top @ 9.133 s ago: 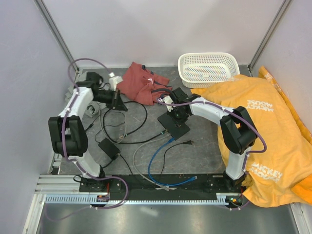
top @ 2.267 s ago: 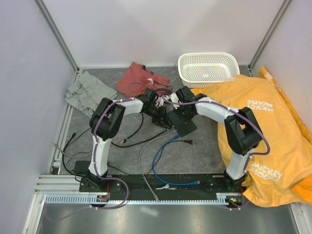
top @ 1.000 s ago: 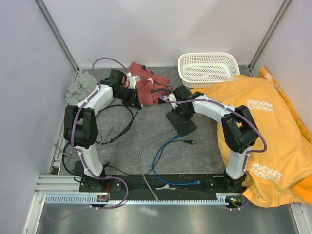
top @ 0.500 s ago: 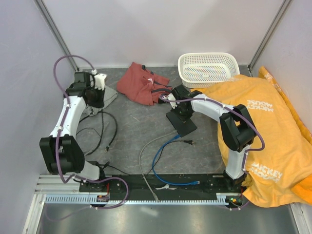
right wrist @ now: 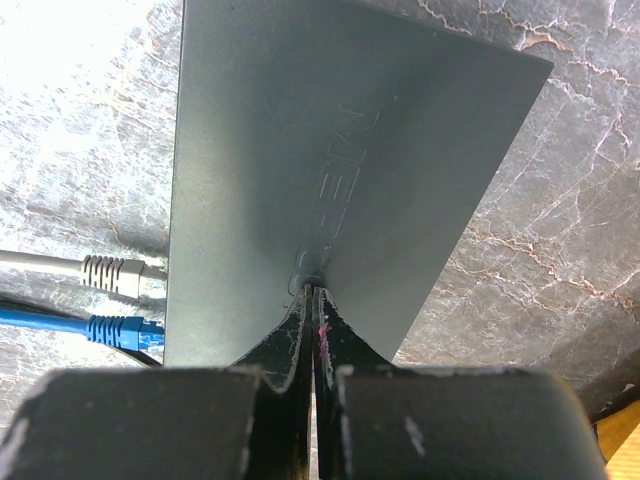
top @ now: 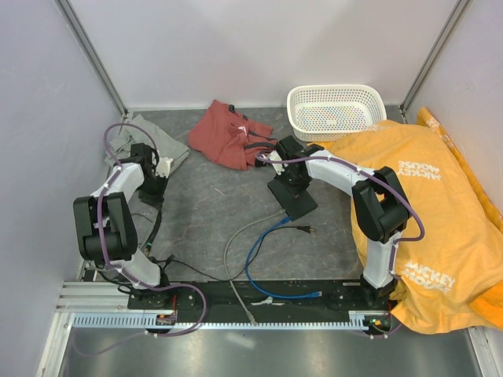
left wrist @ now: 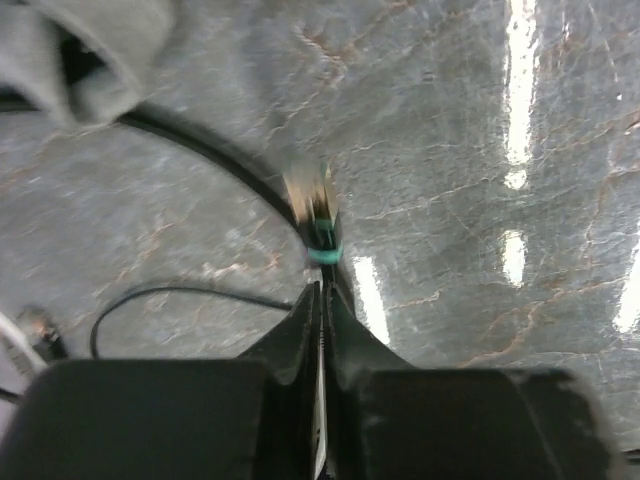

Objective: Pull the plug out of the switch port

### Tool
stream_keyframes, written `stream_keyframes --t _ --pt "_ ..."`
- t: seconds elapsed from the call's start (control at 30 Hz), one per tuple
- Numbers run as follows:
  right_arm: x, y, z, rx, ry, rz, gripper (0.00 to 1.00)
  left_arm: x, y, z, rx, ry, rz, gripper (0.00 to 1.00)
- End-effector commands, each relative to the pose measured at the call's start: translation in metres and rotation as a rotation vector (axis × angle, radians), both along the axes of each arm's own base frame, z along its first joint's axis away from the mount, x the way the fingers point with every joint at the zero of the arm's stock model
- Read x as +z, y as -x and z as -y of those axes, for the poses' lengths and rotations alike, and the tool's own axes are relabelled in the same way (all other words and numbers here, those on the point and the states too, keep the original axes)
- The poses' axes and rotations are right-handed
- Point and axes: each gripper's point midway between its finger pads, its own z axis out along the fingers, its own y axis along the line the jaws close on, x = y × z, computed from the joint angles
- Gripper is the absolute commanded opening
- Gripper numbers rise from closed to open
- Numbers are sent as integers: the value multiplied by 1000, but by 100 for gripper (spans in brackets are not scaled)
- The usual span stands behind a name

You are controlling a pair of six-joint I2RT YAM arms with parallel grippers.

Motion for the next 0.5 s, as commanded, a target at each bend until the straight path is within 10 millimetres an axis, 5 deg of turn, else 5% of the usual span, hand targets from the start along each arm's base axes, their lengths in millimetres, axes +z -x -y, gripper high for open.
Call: stream_keyframes --t 0.0,0.17,0.33,0.47 --pt "-39 -8 -24 28 -55 2 0 23 -30 21 1 126 93 19" --pt "-38 -5 -21 31 -50 4 0 95 -74 51 -49 265 304 40" --pt "-37 -4 -22 35 -49 4 0 160 -104 111 -147 521 417 49" --pt "-35 -7 -22 37 -49 14 0 176 -110 174 -212 705 355 57"
